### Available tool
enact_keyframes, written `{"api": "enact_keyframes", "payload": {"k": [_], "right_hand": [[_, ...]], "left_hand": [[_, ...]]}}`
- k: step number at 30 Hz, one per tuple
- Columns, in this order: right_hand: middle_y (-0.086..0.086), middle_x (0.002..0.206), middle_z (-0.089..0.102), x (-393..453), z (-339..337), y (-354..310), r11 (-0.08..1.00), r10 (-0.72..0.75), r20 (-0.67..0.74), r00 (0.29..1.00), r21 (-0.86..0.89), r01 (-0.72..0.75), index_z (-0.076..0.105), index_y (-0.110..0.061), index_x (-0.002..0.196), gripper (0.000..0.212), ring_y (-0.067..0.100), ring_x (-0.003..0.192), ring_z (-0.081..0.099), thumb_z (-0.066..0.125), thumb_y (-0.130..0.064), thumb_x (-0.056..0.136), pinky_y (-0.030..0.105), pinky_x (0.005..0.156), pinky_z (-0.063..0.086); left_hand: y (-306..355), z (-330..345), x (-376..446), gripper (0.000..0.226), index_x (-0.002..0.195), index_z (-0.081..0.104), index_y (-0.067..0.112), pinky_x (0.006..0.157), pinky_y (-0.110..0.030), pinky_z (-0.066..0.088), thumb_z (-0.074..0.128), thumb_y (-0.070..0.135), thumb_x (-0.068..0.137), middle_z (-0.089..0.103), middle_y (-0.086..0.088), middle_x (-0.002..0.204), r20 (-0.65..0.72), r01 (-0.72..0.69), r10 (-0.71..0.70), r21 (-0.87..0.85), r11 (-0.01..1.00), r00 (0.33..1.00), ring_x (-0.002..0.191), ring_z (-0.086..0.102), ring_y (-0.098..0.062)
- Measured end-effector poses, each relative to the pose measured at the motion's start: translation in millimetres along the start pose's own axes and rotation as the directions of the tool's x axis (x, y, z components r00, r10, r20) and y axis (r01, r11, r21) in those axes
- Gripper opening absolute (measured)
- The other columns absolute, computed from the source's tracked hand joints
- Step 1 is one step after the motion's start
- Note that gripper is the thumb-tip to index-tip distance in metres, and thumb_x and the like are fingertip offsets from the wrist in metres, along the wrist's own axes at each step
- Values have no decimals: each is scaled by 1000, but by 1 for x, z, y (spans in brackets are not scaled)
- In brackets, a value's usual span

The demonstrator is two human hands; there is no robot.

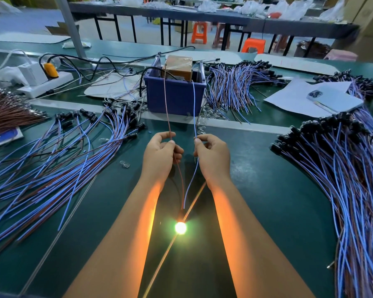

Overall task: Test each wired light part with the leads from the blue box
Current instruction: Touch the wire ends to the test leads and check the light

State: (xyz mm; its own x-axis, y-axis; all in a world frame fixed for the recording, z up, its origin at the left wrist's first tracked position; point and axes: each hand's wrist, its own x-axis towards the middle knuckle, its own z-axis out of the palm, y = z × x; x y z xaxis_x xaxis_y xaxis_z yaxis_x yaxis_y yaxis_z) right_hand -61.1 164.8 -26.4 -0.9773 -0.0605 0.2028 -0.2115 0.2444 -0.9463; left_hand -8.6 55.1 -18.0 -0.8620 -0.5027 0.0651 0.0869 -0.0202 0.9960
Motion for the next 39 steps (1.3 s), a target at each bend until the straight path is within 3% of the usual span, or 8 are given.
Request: {"api": "enact_keyframes", "payload": {"k": [4, 17, 22, 26, 31, 36, 39], "right_hand": [[-7, 63, 63, 0, 0, 0, 1000, -2, 1, 1000, -6, 2, 65, -26, 88, 10, 4, 58, 58, 58, -22, 94, 16, 56, 45], [-4, 65, 63, -3, -1, -3, 1000, -3, 15, 1000, -19, 3, 67, -23, 93, 10, 9, 63, 61, 57, -21, 94, 25, 63, 50], [-6, 58, 59, -8, -5, -9, 992, -2, 23, 1000, 127, -1, 65, -27, 84, 14, 5, 55, 53, 60, -17, 93, 16, 57, 44], [-2, 64, 63, -14, -6, -15, 977, -51, 80, 996, 210, 33, 70, -21, 87, 13, 8, 60, 56, 64, -10, 90, 22, 63, 48], [1, 73, 70, -18, -1, -17, 978, -111, 122, 986, 192, 86, 75, -9, 86, 6, 7, 65, 60, 72, -5, 83, 24, 67, 52], [-8, 71, 70, -20, 1, -17, 965, -175, 182, 968, 225, 132, 73, -17, 79, 15, 4, 67, 62, 69, -4, 85, 19, 68, 49], [-7, 73, 65, -18, 0, -14, 970, -179, 207, 962, 202, 137, 73, -16, 94, 19, 8, 66, 58, 63, -1, 88, 17, 67, 46]], "left_hand": [[0, 0, 0, 22, 101, 56, 22, 53, -16, 49, 42, 6, 99, 66, 7, 60, 3, 2, -2, -6, 1000, 1000, 55, 58, -3], [0, -1, -1, 22, 102, 56, 23, 52, -16, 48, 43, 6, 98, 66, 7, 60, 10, 4, -4, 1, 1000, 1000, 55, 58, -3], [0, 0, 0, 22, 99, 61, 24, 59, -18, 51, 48, 6, 96, 70, 8, 69, 12, 11, -11, -3, 1000, 1000, 66, 63, -2], [-1, 2, 0, 22, 88, 71, 28, 64, -23, 49, 57, 12, 92, 66, 9, 78, 45, -17, 14, 64, 998, 999, 71, 58, -5], [3, 1, 2, 26, 79, 72, 21, 46, -13, 34, 53, 13, 95, 57, 14, 56, 30, 33, -31, -66, 997, 999, 48, 41, 0], [6, 0, 0, 20, 77, 67, 16, 44, -12, 34, 57, 12, 94, 54, 12, 52, 56, 60, -52, -160, 985, 997, 43, 44, 0], [8, -2, 3, 20, 76, 62, 14, 41, -11, 31, 56, 9, 95, 52, 11, 50, 2, 83, -85, -260, 962, 996, 42, 40, 0]]}}
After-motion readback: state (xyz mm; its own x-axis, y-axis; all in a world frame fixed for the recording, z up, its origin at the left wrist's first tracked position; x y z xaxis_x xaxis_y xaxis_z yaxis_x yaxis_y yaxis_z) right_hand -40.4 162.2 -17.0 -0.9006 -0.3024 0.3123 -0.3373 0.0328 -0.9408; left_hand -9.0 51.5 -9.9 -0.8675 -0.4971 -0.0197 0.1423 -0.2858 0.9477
